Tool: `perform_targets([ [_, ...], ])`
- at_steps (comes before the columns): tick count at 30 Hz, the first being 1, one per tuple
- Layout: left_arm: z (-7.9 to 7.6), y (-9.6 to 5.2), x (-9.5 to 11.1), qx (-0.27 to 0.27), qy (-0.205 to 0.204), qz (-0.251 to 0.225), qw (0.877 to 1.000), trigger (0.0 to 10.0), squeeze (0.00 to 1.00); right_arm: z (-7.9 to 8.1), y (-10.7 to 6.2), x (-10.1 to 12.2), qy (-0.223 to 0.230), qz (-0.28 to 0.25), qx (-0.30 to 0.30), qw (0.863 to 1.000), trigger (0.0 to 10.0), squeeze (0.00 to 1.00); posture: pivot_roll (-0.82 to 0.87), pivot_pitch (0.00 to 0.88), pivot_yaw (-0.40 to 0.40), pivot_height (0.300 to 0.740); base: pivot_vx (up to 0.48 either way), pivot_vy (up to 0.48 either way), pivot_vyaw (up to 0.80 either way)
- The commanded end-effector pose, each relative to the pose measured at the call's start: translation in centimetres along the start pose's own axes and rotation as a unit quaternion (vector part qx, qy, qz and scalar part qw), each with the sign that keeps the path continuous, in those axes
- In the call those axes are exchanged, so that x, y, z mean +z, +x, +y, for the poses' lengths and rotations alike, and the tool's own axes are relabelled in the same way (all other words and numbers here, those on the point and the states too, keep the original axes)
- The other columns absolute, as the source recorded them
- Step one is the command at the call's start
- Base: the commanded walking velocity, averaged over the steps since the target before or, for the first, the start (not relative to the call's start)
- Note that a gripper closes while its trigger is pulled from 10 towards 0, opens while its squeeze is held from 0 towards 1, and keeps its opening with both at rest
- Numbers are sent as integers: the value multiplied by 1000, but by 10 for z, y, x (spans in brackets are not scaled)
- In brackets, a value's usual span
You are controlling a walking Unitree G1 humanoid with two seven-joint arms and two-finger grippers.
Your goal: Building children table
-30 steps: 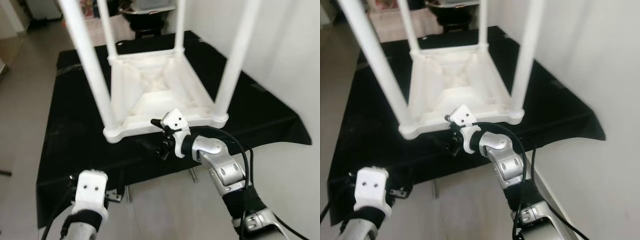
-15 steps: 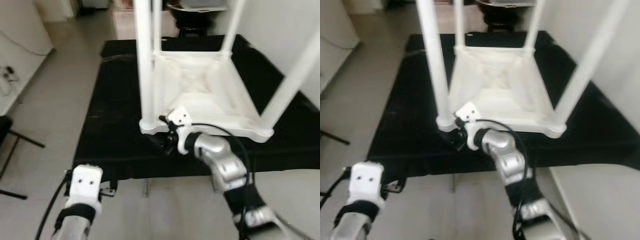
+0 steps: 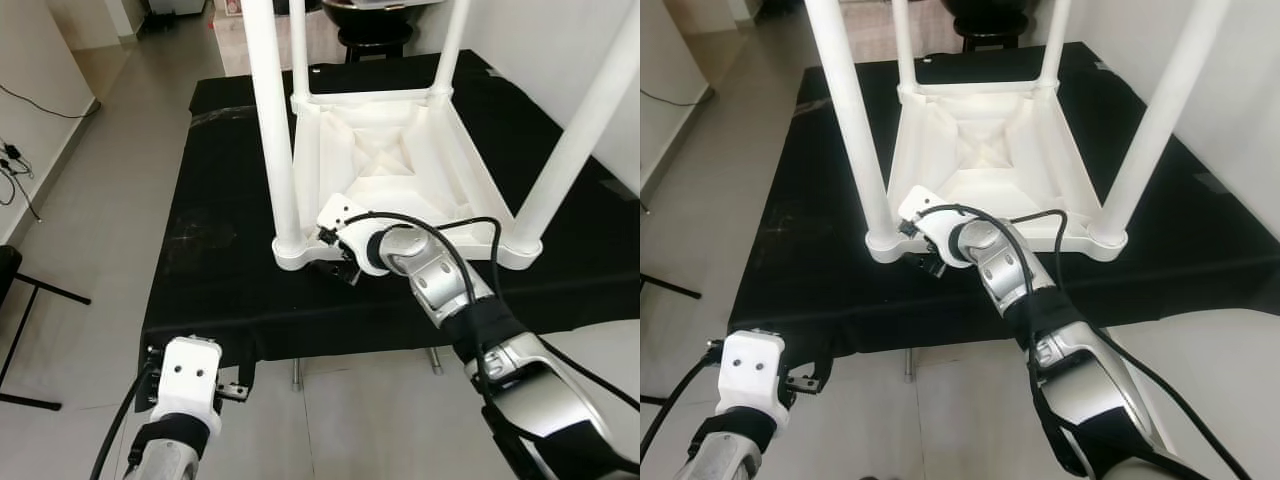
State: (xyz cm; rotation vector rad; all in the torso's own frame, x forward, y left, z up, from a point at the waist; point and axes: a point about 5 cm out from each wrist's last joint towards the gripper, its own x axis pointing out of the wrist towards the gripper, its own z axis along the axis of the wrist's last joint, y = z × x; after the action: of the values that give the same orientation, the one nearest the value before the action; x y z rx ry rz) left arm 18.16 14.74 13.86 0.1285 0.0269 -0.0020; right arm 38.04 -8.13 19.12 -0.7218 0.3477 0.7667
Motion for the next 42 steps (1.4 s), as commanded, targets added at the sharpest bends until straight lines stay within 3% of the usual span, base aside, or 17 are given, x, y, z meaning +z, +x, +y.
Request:
perform_targets([
  [1,-1,-4,-3,-2,-2,13,1000,10000,0,7,5,1,-8,23,28,999,10000,0,-40,169,-8,740,0,0,0],
  [7,-3,-9,-2,-3,-8,17,1000,10000,0,13,11,1,-15,73,66,995,9765,0,-38,192,-19,740,0,0,0],
  [8,-4,-10,-1,-3,-9,18,1000,10000,0,13,12,2,-9,75,65,995,4471,0,-35,202,-26,740,0,0,0],
  [11,-6,-12,0,-3,-12,19,1000,10000,0,12,15,7,0,72,61,996,2706,0,-30,213,-33,740,0,0,0],
  [12,-6,-13,0,-2,-13,19,1000,10000,0,12,16,7,1,71,62,996,0,0,-30,215,-34,740,0,0,0],
  [24,-11,-19,3,-3,-23,24,999,10000,0,20,21,20,-47,66,104,991,235,0,-21,250,-60,740,0,0,0],
  [25,-11,-19,4,-3,-24,24,999,10000,0,21,22,22,-63,64,103,991,4980,0,-20,252,-62,740,0,0,0],
  [28,-12,-20,4,-3,-24,25,999,10000,0,22,24,23,-79,62,101,990,4980,0,-20,252,-62,740,0,0,0],
  [29,-12,-20,4,-3,-25,25,999,10000,0,23,26,25,-86,53,104,990,10000,0,-16,258,-68,740,0,0,0],
  [30,-13,-21,5,-3,-26,26,999,10000,0,25,28,30,-101,39,102,989,10000,0,-15,258,-68,740,0,0,0],
  [31,-13,-21,5,-3,-27,26,999,10000,0,25,29,34,-98,28,97,990,10000,627,-10,264,-72,740,0,0,0],
  [33,-13,-22,6,-3,-27,26,999,10000,0,24,29,36,-94,22,93,991,10000,627,-10,264,-72,740,0,0,0],
  [34,-14,-22,6,-2,-28,27,999,10000,0,24,29,39,-85,17,94,992,10000,1000,-4,268,-73,740,0,0,0],
  [37,-14,-24,7,-1,-29,28,999,10000,0,27,29,42,-89,24,117,989,10000,996,-1,272,-75,740,0,0,0],
  [38,-14,-24,7,0,-29,28,999,10000,0,28,30,42,-95,29,124,987,10000,322,-1,272,-75,740,0,0,0],
  [39,-14,-24,7,0,-29,29,999,10000,0,28,30,42,-101,34,126,986,10000,0,-1,273,-77,740,0,0,0],
  [42,-14,-24,7,0,-30,30,999,10000,0,28,30,43,-108,42,128,985,10000,0,-4,277,-78,740,0,0,0],
])
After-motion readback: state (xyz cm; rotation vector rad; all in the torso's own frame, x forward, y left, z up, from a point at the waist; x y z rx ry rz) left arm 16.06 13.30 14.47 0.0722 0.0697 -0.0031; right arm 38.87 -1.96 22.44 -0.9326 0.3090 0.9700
